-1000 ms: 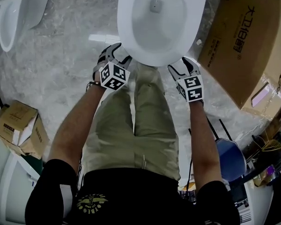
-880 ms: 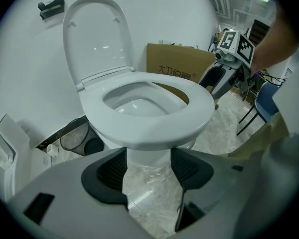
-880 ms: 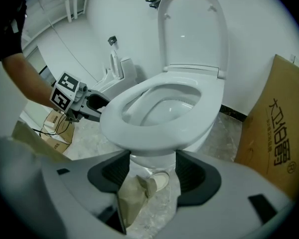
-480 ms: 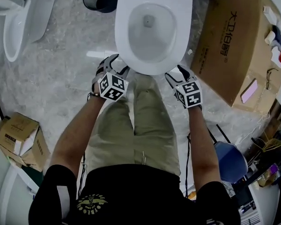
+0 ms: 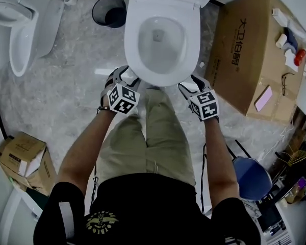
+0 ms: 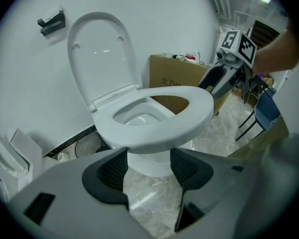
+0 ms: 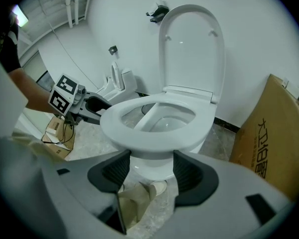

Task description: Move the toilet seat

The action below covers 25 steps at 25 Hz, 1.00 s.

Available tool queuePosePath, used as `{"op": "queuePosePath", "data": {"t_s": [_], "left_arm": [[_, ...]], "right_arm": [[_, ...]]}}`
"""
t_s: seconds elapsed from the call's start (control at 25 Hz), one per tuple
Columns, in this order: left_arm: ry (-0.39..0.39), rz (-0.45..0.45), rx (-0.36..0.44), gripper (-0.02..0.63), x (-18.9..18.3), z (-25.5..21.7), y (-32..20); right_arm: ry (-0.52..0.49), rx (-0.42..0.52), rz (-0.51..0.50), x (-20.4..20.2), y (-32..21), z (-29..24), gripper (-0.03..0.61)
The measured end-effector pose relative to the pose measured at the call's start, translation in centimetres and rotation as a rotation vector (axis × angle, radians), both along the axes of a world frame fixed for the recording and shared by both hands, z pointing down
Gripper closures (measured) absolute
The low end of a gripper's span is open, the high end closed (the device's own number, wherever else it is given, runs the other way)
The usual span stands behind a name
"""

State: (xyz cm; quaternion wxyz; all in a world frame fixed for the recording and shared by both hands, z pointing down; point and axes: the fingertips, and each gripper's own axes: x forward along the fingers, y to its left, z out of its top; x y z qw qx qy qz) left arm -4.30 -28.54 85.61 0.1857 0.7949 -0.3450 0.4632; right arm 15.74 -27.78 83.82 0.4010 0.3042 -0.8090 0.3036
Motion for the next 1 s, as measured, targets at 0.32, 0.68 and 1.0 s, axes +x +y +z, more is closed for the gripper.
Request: {"op": "queuePosePath", "data": {"t_s": [0.32,0.68,1.0], "left_arm": [[-0.017,0.012,0.016,0.333,0.1,-3.9,-1.9],[-0.023,0.023,0.03,0.336,0.3,-8.5,-5.1],[-0.013,-0.037,0.029,0.336,0.2,-11.5,-7.6]], "right_arm": [[0.012,0.029,-0.029,-0.2,-2.2,-4.1,0.299],[-0.012,0.027,-0.036,-0.2,-5.4,-8.7,0.301],[-0.053,-0.002,-0.011,-0.3,-7.8,-11.8,0.331]]}}
